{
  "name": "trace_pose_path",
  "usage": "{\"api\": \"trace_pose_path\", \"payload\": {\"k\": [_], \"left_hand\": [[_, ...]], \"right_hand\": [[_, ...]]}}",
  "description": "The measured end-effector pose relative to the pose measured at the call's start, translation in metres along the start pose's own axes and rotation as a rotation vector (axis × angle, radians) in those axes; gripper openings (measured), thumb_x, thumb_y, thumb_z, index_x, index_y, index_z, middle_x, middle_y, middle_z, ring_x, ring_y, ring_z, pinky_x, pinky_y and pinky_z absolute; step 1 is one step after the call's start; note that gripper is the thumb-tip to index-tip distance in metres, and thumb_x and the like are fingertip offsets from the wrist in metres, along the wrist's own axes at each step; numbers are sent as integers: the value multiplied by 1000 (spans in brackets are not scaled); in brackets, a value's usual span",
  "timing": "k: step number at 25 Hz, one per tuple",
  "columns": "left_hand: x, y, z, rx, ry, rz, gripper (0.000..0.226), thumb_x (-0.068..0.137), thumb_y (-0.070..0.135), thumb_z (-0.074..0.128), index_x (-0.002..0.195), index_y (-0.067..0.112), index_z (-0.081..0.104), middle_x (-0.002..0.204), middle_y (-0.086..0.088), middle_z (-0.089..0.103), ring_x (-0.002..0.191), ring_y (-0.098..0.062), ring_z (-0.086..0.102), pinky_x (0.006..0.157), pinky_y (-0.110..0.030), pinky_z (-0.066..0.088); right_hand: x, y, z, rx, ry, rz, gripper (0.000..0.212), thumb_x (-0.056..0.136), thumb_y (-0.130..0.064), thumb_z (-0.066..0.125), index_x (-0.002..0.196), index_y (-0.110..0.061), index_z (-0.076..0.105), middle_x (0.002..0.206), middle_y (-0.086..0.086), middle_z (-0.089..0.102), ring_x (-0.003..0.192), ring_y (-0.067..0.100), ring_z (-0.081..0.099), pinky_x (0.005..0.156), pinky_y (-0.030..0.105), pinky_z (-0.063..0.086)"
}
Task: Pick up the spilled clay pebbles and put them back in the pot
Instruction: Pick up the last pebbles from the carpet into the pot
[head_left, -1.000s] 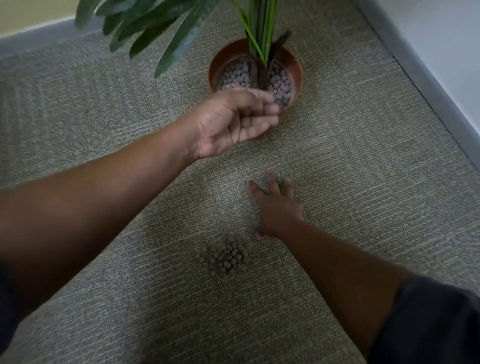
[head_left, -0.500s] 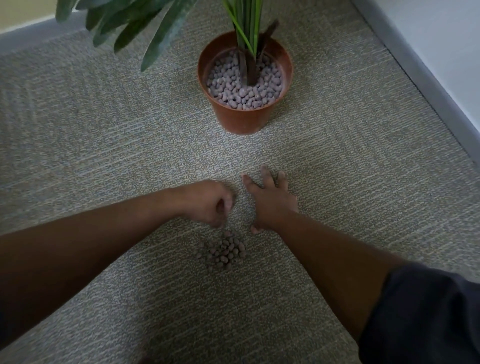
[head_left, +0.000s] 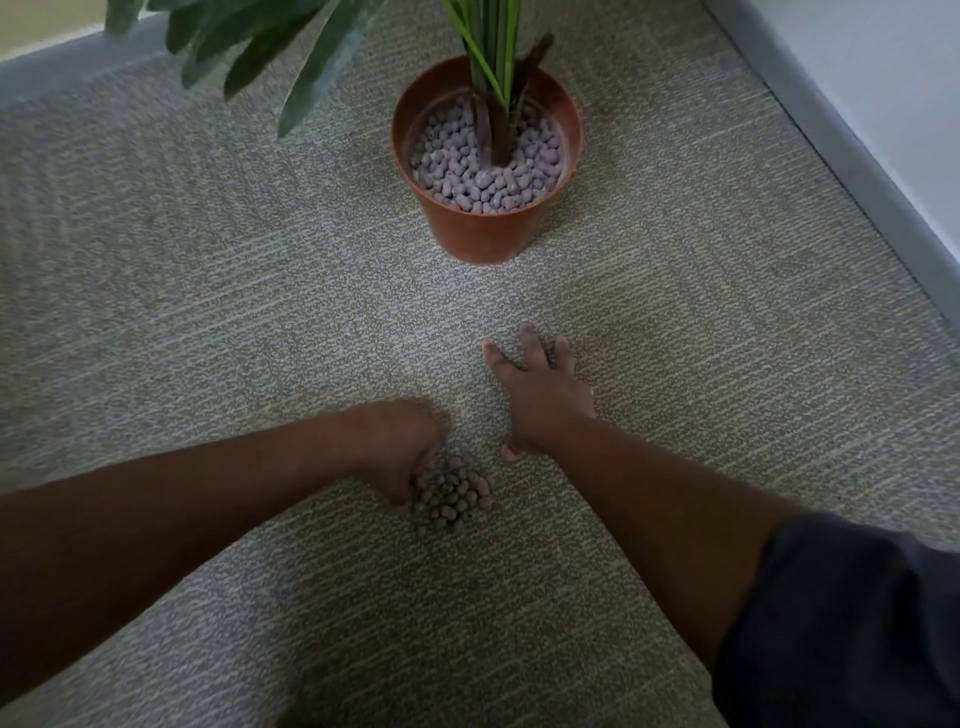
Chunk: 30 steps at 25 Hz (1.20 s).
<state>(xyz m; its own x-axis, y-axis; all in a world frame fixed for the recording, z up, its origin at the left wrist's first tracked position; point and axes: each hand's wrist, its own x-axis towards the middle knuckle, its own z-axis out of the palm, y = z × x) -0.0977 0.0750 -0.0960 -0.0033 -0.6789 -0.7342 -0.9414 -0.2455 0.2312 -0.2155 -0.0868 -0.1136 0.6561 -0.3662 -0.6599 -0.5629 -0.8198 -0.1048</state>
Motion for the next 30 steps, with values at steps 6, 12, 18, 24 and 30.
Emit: {"api": "trace_pose_path", "payload": {"k": [6,12,18,24,30], "left_hand": [[-9,0,27,-25,64,-34,59,61,40,90,110,24,62,111,-1,68,105,-21,63,71,-23,32],[-14,-7,45,-92,225,56,39,69,33,81,102,22,63,103,-2,69,100,-22,65,71,-23,37],[-19,2,57,-212,237,152,62,74,33,77,128,23,48,124,-1,51,109,-21,58,88,-30,50],[-18,9,67,-207,265,134,39,80,22,65,118,20,58,122,-4,50,108,-26,58,86,-39,53],[-17,12,74,26,421,191,50,69,20,74,116,24,56,116,-4,58,94,-28,61,69,-35,56]], "right_hand": [[-2,-1,-1,-2,-10,3,142,63,-41,94,151,-51,-17,161,-6,-36,150,42,-21,103,71,39],[-2,0,-1,-4,-6,1,142,62,-43,94,151,-51,-16,161,-6,-36,150,42,-21,103,70,39],[0,0,1,-3,-2,-2,142,61,-44,94,151,-51,-15,161,-6,-34,151,42,-20,103,72,37],[0,0,2,-5,8,0,141,61,-43,94,150,-52,-15,161,-7,-34,151,42,-21,103,71,37],[3,0,3,-12,-4,8,143,62,-42,94,149,-53,-19,160,-8,-37,150,42,-23,103,71,38]]}}
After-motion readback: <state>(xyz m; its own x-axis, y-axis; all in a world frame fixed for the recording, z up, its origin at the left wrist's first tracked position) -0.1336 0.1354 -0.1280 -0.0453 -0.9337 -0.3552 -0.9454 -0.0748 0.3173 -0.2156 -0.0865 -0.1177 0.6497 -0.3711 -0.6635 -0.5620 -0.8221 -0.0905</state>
